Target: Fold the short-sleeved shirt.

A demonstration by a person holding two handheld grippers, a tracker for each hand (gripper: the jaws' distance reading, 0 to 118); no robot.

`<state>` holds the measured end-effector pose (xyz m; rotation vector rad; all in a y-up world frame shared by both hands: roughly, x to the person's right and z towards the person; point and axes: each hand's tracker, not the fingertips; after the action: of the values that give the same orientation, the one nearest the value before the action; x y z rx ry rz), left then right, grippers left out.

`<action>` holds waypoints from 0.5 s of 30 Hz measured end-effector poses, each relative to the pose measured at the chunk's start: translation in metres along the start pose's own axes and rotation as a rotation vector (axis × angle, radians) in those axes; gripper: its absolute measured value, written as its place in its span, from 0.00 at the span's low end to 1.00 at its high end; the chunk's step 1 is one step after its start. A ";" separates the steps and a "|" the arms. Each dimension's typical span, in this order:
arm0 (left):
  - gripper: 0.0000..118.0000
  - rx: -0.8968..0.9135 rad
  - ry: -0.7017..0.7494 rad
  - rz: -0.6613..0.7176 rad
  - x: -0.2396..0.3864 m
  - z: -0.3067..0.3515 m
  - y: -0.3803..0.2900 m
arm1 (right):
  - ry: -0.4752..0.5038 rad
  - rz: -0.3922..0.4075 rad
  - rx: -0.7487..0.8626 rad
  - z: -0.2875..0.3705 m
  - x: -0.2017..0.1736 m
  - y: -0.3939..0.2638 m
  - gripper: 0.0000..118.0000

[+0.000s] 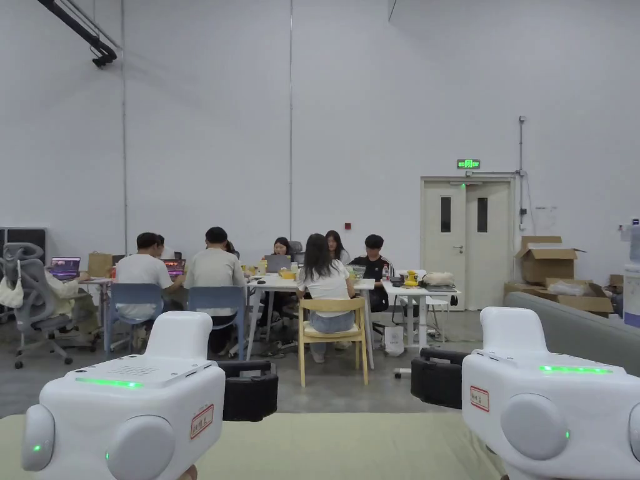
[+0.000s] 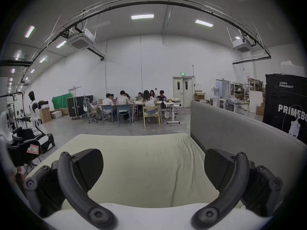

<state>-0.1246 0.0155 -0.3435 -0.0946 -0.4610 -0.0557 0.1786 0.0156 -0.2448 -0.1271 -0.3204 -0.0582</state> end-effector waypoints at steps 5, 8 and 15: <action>1.00 -0.007 0.000 -0.004 0.001 0.000 -0.001 | -0.006 0.007 0.006 0.001 -0.002 -0.001 1.00; 1.00 -0.005 0.000 -0.005 0.002 0.001 -0.001 | -0.002 0.007 0.006 0.001 -0.003 0.000 1.00; 1.00 -0.004 0.008 0.006 -0.003 0.002 0.000 | -0.039 0.015 0.038 0.006 -0.007 0.002 1.00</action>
<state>-0.1279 0.0158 -0.3435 -0.0993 -0.4524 -0.0510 0.1706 0.0182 -0.2415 -0.0926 -0.3593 -0.0350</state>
